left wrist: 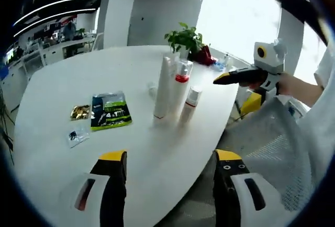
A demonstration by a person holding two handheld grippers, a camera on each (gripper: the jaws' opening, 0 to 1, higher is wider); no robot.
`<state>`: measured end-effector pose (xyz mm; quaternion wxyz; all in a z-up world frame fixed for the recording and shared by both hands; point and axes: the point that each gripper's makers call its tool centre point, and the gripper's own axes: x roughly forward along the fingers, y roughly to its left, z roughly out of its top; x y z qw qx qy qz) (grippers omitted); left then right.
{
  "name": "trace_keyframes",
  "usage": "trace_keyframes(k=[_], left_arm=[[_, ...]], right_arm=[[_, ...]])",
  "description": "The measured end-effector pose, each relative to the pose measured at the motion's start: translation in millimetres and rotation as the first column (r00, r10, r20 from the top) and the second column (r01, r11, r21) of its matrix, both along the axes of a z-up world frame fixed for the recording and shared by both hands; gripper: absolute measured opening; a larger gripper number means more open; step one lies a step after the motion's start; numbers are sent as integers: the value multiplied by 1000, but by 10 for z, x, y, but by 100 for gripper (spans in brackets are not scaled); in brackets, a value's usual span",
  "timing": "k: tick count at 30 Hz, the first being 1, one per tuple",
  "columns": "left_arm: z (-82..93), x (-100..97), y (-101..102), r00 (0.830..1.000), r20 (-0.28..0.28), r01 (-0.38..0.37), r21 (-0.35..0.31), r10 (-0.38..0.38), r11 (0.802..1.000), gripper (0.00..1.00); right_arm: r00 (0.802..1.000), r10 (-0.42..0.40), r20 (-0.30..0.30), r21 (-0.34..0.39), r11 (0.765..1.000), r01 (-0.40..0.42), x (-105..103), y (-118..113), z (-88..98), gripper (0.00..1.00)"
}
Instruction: Arrange the skincare products in the storage area until every visible bottle or jar stands upright without overlapping.
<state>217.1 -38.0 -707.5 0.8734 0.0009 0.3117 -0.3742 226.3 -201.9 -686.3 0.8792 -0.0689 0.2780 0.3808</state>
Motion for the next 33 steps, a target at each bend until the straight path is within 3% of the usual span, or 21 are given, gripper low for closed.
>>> trace_keyframes(k=[6, 13, 24, 33], left_arm=[[171, -62, 196, 997, 1, -73, -55, 73, 996, 66], [257, -128, 326, 993, -4, -115, -73, 115, 991, 74], [221, -172, 506, 986, -46, -166, -93, 162, 982, 88], [199, -307, 492, 983, -81, -174, -110, 166, 978, 96]], right_arm=[[999, -52, -4, 30, 998, 52, 27, -28, 48, 79], [997, -81, -12, 48, 996, 81, 11, -28, 88, 82], [994, -105, -20, 54, 993, 106, -50, -95, 103, 83], [993, -120, -8, 67, 991, 120, -35, -101, 94, 84]])
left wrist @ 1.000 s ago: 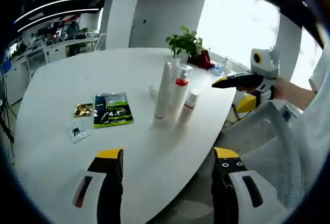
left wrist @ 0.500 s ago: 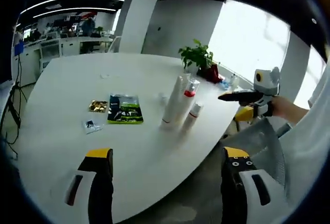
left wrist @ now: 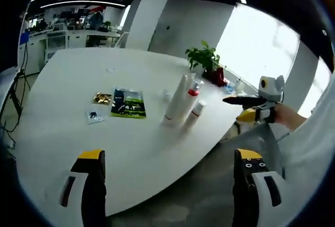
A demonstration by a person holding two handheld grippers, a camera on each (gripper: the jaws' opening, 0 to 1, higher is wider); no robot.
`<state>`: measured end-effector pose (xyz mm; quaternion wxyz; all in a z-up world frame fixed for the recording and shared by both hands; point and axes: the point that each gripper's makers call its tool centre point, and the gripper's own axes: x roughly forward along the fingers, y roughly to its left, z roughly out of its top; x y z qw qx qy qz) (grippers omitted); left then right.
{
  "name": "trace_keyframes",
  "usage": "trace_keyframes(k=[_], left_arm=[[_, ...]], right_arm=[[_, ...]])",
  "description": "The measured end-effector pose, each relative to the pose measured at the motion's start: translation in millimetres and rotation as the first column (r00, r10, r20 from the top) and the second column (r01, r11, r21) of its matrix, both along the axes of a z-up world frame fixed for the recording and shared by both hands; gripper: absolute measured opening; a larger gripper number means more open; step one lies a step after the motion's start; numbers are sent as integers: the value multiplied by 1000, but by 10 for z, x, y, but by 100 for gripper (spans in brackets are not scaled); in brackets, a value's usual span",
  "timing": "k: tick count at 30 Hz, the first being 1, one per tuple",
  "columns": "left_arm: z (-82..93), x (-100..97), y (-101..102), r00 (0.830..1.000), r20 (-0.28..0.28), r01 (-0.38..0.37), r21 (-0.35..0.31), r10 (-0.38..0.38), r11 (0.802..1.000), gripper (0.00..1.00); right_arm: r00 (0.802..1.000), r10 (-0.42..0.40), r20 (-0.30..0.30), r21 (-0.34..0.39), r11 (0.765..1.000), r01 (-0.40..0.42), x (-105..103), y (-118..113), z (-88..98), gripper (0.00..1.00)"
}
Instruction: Arrange the skincare products in the storage area until every visible bottle or jar stands upright without overlapping.
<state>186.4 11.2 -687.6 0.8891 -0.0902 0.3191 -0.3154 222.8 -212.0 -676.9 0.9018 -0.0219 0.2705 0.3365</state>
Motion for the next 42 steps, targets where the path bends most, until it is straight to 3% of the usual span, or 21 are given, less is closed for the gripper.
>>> trace_keyframes(k=[4, 7, 16, 42], left_arm=[[-29, -34, 13, 1000, 9, -2, 17, 2, 1000, 95], [9, 13, 16, 999, 46, -13, 8, 12, 1000, 96], [-77, -7, 48, 1000, 21, -11, 37, 10, 999, 95], [-116, 14, 94, 999, 10, -36, 17, 36, 999, 90]], right_arm=[[1000, 2, 5, -19, 1000, -2, -11, 11, -24, 84], [1000, 6, 0, -35, 999, -6, -23, 17, -68, 84], [1000, -5, -4, -55, 998, 5, -15, -5, -100, 82], [999, -6, -47, -73, 997, 3, -39, -24, -165, 80]])
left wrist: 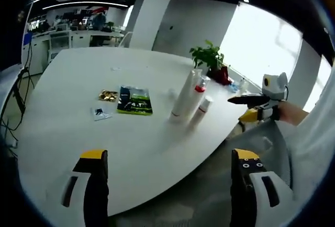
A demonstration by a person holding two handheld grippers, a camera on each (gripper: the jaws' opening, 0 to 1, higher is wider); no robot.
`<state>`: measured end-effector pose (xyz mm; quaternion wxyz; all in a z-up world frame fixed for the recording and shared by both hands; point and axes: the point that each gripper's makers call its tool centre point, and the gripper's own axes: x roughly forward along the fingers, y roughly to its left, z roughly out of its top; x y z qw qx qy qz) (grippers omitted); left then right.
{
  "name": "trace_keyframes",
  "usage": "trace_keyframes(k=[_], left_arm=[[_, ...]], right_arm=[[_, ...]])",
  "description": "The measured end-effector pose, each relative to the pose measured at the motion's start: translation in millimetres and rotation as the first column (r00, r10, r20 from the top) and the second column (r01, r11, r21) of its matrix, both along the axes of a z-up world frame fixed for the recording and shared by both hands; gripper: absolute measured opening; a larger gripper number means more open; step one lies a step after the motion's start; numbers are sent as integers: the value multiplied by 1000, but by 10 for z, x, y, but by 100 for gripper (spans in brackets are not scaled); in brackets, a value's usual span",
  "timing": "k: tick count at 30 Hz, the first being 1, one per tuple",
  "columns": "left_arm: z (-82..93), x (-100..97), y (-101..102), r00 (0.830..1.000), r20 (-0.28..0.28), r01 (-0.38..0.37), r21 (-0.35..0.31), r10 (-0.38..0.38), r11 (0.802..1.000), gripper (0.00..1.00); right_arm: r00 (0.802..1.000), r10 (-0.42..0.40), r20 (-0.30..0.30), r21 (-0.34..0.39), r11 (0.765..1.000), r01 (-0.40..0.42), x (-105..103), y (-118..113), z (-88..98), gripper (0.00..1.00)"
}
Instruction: Arrange the skincare products in the storage area until every visible bottle or jar stands upright without overlapping.
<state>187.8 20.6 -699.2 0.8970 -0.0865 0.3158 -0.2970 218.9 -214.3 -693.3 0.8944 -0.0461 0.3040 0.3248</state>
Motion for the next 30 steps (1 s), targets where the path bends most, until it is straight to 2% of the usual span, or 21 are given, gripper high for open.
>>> trace_keyframes(k=[3, 5, 8, 12, 21, 30], left_arm=[[-6, -5, -4, 1000, -5, 1, 0, -1, 1000, 90], [-20, -6, -3, 1000, -10, 0, -2, 0, 1000, 90], [-37, -4, -13, 1000, -22, 4, -3, -4, 1000, 90], [-39, 1, -15, 999, -33, 7, -12, -7, 1000, 91], [-68, -4, -7, 999, -41, 7, -3, -7, 1000, 90], [-66, -17, -27, 999, -50, 8, -17, -9, 1000, 90]], right_arm=[[1000, -8, -10, 12, 1000, 9, 11, -21, 2, 81], [999, -30, -45, 41, 999, 32, 23, -40, -10, 80], [998, -44, -47, 48, 998, 46, 72, -93, -8, 80], [996, -57, -64, 25, 998, 59, 138, -173, -86, 80], [994, -83, -70, 5, 997, 83, 230, -306, -97, 79], [989, -127, -77, -55, 991, 123, 398, -527, -143, 77]])
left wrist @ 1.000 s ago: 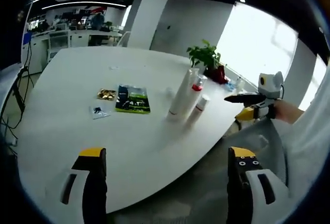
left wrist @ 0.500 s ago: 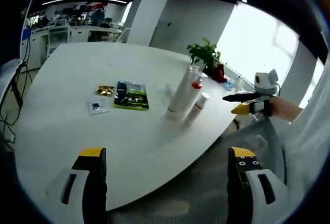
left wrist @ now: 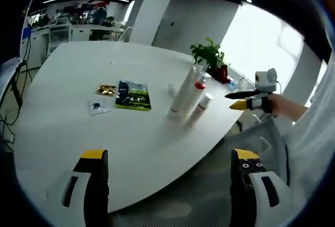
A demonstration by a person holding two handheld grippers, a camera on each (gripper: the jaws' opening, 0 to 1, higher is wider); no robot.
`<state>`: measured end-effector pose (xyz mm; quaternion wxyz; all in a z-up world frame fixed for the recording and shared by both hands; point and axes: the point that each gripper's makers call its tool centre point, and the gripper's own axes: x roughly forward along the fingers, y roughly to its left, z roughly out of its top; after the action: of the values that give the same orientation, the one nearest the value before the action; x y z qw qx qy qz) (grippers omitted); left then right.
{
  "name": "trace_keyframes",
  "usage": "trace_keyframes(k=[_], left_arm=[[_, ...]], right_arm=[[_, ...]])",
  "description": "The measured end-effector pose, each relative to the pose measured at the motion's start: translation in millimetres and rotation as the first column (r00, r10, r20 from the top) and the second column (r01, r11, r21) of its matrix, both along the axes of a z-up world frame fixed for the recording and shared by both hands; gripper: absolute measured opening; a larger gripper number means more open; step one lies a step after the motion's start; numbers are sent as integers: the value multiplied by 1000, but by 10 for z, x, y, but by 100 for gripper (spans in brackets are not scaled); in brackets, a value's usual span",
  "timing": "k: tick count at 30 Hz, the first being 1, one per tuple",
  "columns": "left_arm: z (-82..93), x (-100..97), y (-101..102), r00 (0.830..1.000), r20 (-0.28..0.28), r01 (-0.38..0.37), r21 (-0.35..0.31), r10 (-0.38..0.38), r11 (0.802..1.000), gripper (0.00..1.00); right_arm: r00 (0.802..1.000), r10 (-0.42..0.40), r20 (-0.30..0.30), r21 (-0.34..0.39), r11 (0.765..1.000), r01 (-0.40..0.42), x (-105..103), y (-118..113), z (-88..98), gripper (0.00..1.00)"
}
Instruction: Arrange the skincare products in the storage area until every visible bottle or jar stands upright without overlapping.
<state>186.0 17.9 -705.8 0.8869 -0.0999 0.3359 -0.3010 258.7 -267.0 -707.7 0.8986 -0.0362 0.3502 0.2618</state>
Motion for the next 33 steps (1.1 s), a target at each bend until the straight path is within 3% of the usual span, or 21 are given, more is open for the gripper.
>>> trace_keyframes(k=[15, 21, 28, 33], left_arm=[[16, 6, -2, 1000, -28, -8, -44, 7, 999, 90], [6, -13, -34, 999, -36, 13, -34, -14, 999, 91], [16, -25, -72, 999, -42, 12, -43, -14, 999, 91], [8, -10, -58, 999, -46, 7, -57, -10, 998, 90]], right_arm=[[997, -80, -14, -22, 997, 79, 427, -376, 9, 75], [995, -80, -57, -64, 995, 76, 600, -475, -58, 74], [984, -138, -116, -99, 987, 127, 800, -590, -128, 68], [979, -146, -145, -106, 986, 131, 886, -555, -172, 67]])
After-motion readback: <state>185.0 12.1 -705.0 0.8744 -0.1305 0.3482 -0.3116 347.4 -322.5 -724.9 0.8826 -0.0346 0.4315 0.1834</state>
